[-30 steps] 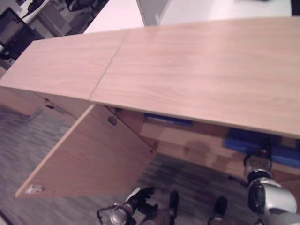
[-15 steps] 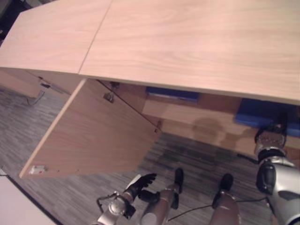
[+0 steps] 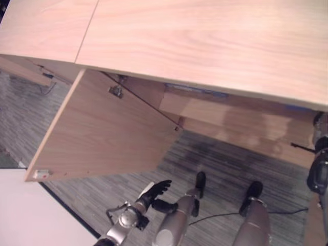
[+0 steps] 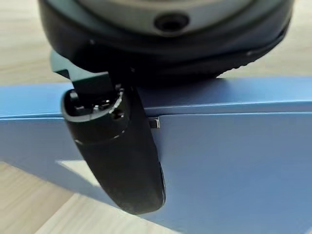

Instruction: Put the empty folder in the office cabinet

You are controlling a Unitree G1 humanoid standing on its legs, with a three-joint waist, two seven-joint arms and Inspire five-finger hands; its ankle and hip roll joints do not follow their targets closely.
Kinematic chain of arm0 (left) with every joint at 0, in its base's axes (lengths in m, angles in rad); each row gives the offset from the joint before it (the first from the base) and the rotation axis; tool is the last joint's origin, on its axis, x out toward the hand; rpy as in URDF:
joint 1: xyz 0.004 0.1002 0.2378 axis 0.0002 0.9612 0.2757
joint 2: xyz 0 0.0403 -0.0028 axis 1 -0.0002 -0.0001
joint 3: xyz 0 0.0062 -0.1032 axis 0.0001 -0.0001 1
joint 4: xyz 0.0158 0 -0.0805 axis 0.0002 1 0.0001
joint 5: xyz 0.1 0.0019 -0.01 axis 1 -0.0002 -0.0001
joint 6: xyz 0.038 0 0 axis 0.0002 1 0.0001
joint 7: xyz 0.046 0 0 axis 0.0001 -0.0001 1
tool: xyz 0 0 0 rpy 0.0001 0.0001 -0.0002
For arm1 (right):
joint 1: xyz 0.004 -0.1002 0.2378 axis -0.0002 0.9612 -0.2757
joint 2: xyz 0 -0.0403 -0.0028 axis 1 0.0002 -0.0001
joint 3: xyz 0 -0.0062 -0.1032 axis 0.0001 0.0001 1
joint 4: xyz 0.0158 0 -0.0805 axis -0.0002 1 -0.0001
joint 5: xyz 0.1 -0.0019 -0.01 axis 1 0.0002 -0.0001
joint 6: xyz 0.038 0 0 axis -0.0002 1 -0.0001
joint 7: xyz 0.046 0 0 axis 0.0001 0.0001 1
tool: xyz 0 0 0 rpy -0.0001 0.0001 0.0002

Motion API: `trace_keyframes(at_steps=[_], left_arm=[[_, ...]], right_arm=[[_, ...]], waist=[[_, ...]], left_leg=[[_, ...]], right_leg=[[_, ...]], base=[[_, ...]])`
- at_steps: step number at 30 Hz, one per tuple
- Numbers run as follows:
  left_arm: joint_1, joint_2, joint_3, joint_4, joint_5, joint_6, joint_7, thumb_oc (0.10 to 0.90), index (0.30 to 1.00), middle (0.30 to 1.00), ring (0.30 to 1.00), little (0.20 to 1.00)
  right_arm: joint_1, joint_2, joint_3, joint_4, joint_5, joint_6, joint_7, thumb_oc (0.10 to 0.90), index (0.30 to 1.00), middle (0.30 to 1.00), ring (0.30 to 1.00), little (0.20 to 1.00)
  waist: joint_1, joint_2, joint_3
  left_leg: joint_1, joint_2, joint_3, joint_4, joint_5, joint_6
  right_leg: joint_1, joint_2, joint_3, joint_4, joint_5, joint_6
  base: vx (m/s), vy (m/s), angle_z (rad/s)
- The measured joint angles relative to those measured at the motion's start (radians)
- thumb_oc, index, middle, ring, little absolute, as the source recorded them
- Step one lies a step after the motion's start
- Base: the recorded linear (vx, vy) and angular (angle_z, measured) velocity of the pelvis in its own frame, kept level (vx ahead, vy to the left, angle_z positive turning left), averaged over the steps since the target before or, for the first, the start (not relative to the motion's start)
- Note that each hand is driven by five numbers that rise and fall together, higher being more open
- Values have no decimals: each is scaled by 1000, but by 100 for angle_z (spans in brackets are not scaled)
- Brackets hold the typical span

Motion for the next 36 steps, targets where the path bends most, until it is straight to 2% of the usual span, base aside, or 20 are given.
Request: trace_keyframes(at_steps=[10, 11, 12, 13, 17, 20, 24, 28, 30, 33, 36], left_arm=[[-6, 1, -10, 8, -18, 1, 10, 800, 900, 900, 900, 900], [-5, 1, -12, 7, -19, 1, 17, 800, 900, 900, 900, 900], [-6, 1, -12, 7, -19, 1, 19, 800, 900, 900, 900, 900], [-6, 1, -14, 7, -19, 1, 21, 800, 900, 900, 900, 900], [-6, 1, -21, 3, -20, 1, 25, 800, 900, 900, 900, 900], [-9, 1, -28, -2, -19, 3, 27, 800, 900, 900, 900, 900], [-60, -2, -71, 17, -17, 47, 48, 800, 900, 900, 900, 900], [-104, -29, -80, 116, 24, 81, 86, 800, 900, 900, 900, 900], [-104, -28, -79, 135, 22, 85, 89, 800, 900, 900, 900, 900], [-103, -28, -80, 149, 23, 87, 93, 800, 900, 900, 900, 900], [-106, -34, -76, 185, 22, 89, 103, 800, 900, 900, 900, 900]], right_arm=[[-8, -19, 1, 12, -2, -3, -1, 400, 300, 300, 300, 300], [-21, -23, 3, 28, -2, -3, -2, 436, 354, 354, 354, 354], [-25, -23, 4, 30, -2, -4, -3, 576, 564, 564, 564, 564], [-35, -25, 5, 37, -2, -5, -4, 800, 900, 900, 900, 900], [-83, -41, 5, 109, -2, 9, -8, 800, 900, 900, 900, 900], [-133, -57, 18, 172, -11, 46, -28, 800, 900, 900, 900, 900], [-170, -56, 62, 228, -54, 104, -91, 800, 900, 900, 900, 900], [-171, -46, 61, 248, -81, 190, -152, 800, 900, 900, 900, 900], [-171, -46, 70, 265, -87, 205, -159, 800, 900, 900, 900, 900], [-159, -43, 77, 274, -150, 258, -182, 800, 900, 900, 900, 900], [-139, -24, 82, 299, -209, 281, -201, 800, 900, 900, 900, 900]], waist=[[1, -1, 1], [1, -1, 1], [1, -1, 1], [0, -1, 1], [3, 1, 0], [1, 1, -1], [-14, 1, -1], [-34, -27, -5], [-32, -38, -9], [-30, -55, -18], [-31, -70, -26]], left_leg=[[0, -15, -10, -20, 12, -1], [-2, -18, -10, -24, 16, -1], [-2, -19, -11, -27, 17, -2], [-3, -20, -14, -35, 18, -4], [-5, -23, -21, -36, 19, -7], [-3, -20, -28, -36, 21, -11], [12, -11, -45, -38, 26, -15], [60, 10, -65, -64, 40, -26], [75, 15, -68, -72, 42, -29], [96, 18, -74, -72, 42, -28], [113, 22, -85, -76, 42, -28]], right_leg=[[-13, -18, -2, 19, -16, 13], [-19, -21, 0, 26, -18, 14], [-21, -23, 0, 28, -19, 13], [-27, -26, 0, 35, -21, 12], [-37, -35, 0, 52, -35, 1], [-38, -33, -2, 65, -41, 0], [-10, -21, -21, 63, -43, -3], [51, -7, -55, 44, -40, -20], [68, -2, -61, 40, -41, -23], [98, 1, -69, 26, -41, -24], [128, 6, -85, 8, -37, -27]], base=[[10, -14, 5], [2, -22, 3], [12, -31, 6], [12, -30, 5], [11, -40, 7], [15, -23, 4], [25, -51, 8], [30, -61, 7], [13, -25, 4], [18, -28, 6], [13, -2, 6]])
